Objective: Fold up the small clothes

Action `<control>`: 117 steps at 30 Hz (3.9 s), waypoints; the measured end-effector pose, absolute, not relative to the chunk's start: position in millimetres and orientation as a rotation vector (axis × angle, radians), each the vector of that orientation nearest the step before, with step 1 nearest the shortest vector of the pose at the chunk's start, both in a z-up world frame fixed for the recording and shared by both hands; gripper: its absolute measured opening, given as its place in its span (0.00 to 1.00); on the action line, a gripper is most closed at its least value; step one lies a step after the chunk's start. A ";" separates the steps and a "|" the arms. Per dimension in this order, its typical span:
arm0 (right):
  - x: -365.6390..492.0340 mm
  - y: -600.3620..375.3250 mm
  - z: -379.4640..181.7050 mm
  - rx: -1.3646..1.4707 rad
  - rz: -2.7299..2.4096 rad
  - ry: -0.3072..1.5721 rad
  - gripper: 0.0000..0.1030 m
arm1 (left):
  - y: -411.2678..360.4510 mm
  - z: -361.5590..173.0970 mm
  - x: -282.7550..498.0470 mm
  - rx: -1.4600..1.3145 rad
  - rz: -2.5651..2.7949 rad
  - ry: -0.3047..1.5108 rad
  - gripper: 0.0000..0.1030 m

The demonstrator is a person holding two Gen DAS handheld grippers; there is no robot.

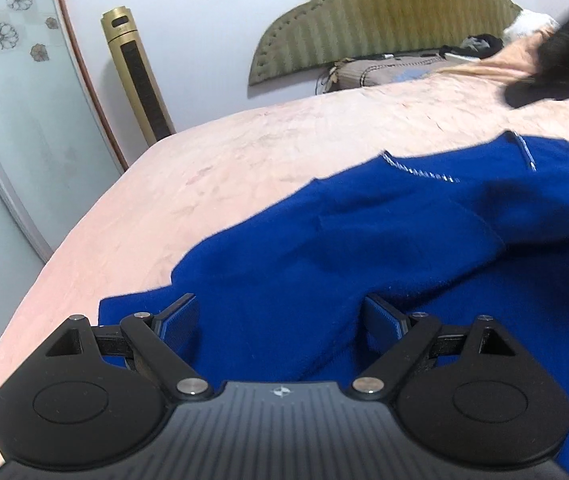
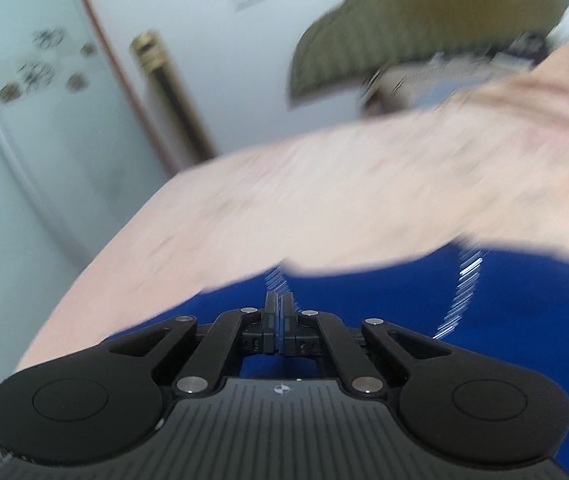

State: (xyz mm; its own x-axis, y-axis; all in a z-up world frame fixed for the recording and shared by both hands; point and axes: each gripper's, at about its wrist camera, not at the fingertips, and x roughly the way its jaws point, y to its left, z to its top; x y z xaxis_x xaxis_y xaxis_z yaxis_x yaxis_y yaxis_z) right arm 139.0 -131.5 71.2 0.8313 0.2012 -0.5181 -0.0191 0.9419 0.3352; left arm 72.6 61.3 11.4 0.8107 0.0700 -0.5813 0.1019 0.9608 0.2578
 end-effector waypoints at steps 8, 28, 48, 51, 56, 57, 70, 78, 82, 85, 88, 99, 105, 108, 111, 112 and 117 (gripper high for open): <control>143.2 -152.5 43.2 0.500 0.358 0.747 0.37 | 68.6 8.7 71.8 0.189 -0.034 0.675 0.87; 127.6 -155.0 83.7 0.346 0.132 0.565 0.07 | 82.6 23.7 71.5 0.151 0.024 0.649 0.87; 57.3 -254.6 30.8 0.327 -0.309 0.606 0.26 | 72.0 11.2 100.4 0.201 0.050 0.692 0.87; 62.0 -244.5 27.1 0.382 -0.146 0.625 0.27 | 71.6 7.6 100.2 0.191 0.050 0.713 0.87; 72.9 -232.5 4.9 0.355 -0.154 0.733 0.36 | 74.7 11.0 96.4 0.136 0.041 0.727 0.87; 70.6 -230.2 6.0 0.351 -0.164 0.722 0.37 | 74.7 11.8 95.0 0.135 0.041 0.724 0.87; 50.4 -204.1 18.0 0.291 -0.106 0.723 0.65 | 66.1 17.7 83.0 0.140 0.012 0.718 0.87; 30.9 -198.4 10.2 0.267 -0.067 0.768 0.67 | 65.7 16.5 66.3 0.090 -0.018 0.752 0.87; 10.2 -191.7 17.0 0.204 -0.054 0.759 0.67 | 66.2 15.8 50.1 0.062 -0.046 0.766 0.87; -8.5 -187.9 23.3 0.205 -0.064 0.723 0.70 | 64.7 13.0 37.7 0.023 -0.079 0.790 0.87; -23.3 -177.8 22.0 0.179 -0.055 0.715 0.77 | 59.4 8.5 24.4 0.001 -0.112 0.810 0.87; -48.9 -148.6 -5.0 0.029 -0.072 0.726 1.00 | 50.8 -8.6 -8.8 0.083 -0.116 0.745 0.95; -51.0 -146.6 -6.7 0.027 -0.078 0.719 1.00 | 48.6 -13.8 -15.5 0.094 -0.095 0.702 0.99; -51.6 -147.0 -6.6 0.033 -0.080 0.715 1.00 | 49.9 -14.4 -16.2 0.086 -0.092 0.698 0.99; -52.4 -146.7 -6.7 0.032 -0.082 0.713 1.00 | 50.6 -14.9 -16.5 0.079 -0.090 0.696 0.99; -52.2 -146.6 -6.8 0.032 -0.083 0.712 1.00 | 50.3 -14.7 -17.1 0.079 -0.089 0.694 1.00; -53.5 -147.7 -6.6 0.035 -0.083 0.709 1.00 | 49.9 -15.2 -18.4 0.079 -0.087 0.691 1.00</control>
State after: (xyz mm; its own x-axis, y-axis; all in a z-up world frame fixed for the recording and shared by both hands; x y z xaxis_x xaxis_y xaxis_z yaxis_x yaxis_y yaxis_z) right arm -53.5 -147.7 -6.6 0.7562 -0.0644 -0.6512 0.0884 0.9961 0.0042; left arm -18.4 49.9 -15.2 0.7674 -0.0537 -0.6390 0.1063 0.9934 0.0441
